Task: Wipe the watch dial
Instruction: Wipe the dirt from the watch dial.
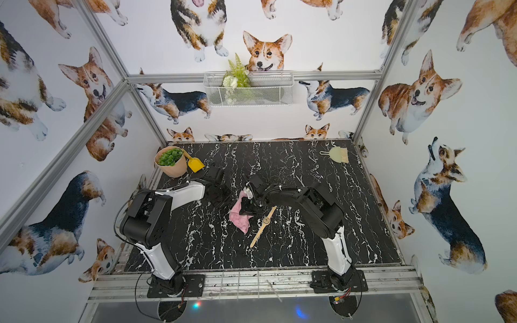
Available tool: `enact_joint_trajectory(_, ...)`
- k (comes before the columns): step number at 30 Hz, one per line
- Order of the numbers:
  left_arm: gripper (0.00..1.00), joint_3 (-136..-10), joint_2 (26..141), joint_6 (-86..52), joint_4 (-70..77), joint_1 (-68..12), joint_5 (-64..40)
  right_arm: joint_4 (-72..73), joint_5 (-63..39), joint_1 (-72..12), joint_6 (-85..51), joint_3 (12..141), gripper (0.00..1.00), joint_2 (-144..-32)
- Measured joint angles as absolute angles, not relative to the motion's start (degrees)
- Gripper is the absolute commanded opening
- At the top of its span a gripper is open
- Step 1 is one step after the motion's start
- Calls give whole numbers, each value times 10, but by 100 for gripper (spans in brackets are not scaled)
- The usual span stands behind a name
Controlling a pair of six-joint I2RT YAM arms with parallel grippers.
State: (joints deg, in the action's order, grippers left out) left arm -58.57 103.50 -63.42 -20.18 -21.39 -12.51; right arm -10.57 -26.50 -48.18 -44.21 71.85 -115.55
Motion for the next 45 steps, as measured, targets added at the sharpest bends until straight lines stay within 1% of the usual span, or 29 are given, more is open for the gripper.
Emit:
enact_joint_trajectory(9,0,-597,1046,-637,-214,-214,-125,-98,-259,-474,-442,685,0,-1133)
enact_joint_trajectory(45,0,-614,1049,-636,-234,-214,-123,-127,-240,-465,-431,653,0,-1102)
